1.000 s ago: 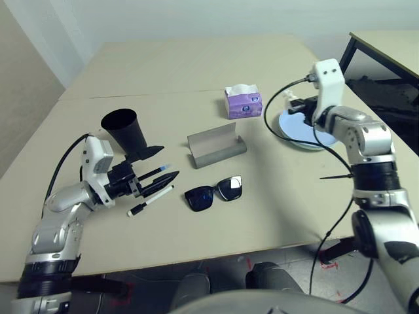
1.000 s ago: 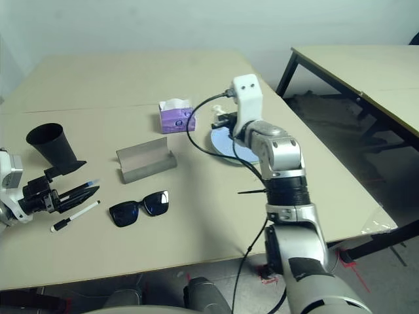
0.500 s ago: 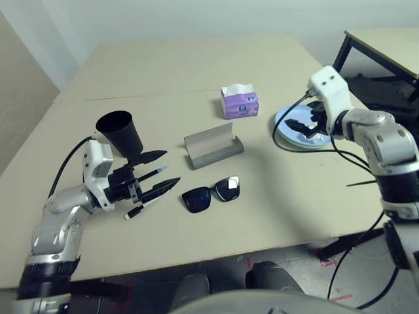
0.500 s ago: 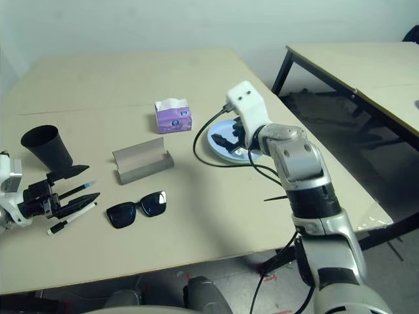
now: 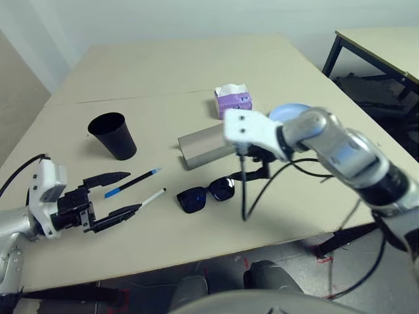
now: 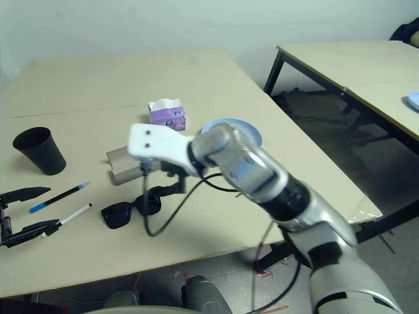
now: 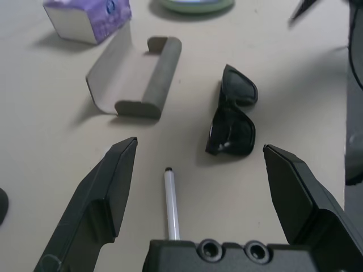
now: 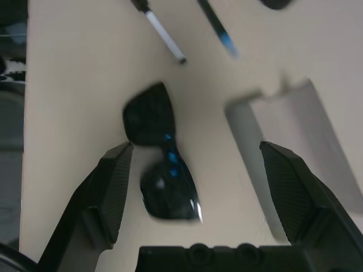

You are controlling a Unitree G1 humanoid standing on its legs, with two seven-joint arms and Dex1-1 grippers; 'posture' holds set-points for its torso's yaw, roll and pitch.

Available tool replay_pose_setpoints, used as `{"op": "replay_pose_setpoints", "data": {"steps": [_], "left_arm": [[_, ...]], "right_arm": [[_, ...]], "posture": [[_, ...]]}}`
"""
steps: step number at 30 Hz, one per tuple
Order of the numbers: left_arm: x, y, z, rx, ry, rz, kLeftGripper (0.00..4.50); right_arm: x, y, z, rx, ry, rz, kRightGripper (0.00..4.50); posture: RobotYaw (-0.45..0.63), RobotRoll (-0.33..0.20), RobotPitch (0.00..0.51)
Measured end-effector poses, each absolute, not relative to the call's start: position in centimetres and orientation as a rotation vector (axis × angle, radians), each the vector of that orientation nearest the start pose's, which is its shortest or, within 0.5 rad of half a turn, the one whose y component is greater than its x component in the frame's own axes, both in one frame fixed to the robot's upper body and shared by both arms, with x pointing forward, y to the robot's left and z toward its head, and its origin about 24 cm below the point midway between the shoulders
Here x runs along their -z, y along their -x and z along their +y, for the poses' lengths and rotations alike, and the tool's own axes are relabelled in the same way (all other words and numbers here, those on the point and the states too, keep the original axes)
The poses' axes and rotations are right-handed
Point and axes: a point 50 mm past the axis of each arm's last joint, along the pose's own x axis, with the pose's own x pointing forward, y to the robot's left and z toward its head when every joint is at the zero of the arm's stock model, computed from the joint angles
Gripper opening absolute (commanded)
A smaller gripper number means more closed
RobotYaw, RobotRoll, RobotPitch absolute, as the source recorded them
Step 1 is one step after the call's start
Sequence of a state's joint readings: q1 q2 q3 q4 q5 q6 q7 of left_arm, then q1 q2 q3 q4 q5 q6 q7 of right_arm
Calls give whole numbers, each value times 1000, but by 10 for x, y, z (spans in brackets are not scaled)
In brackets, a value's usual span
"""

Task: Organize and tidy the items on the table.

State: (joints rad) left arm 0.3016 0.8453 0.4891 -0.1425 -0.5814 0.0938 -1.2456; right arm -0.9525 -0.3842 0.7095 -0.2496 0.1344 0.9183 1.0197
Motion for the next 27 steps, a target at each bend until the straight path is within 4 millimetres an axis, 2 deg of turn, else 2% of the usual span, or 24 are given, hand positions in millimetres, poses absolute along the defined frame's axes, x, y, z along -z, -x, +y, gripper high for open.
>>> {"op": "replay_pose_setpoints", "data": {"steps": [3, 11, 18, 27], "left_arm": [[-139, -173, 305, 894, -297, 166, 4500], [-145, -178, 301, 884, -291, 154, 4500], [-148, -181, 301, 892, -293, 147, 4500], [-142, -176, 305, 918, -302, 187, 4500]], "right_arm": [[-165, -266, 3, -1511, 871, 311, 4472], [-130, -267, 14, -1532, 914, 333, 4472], [-116, -271, 12, -1519, 921, 346, 4472], [-111, -274, 18, -1510, 960, 314, 4472]], "posture": [[-31, 0, 31], [-35, 0, 31], [-37, 0, 32], [-35, 0, 32]]}}
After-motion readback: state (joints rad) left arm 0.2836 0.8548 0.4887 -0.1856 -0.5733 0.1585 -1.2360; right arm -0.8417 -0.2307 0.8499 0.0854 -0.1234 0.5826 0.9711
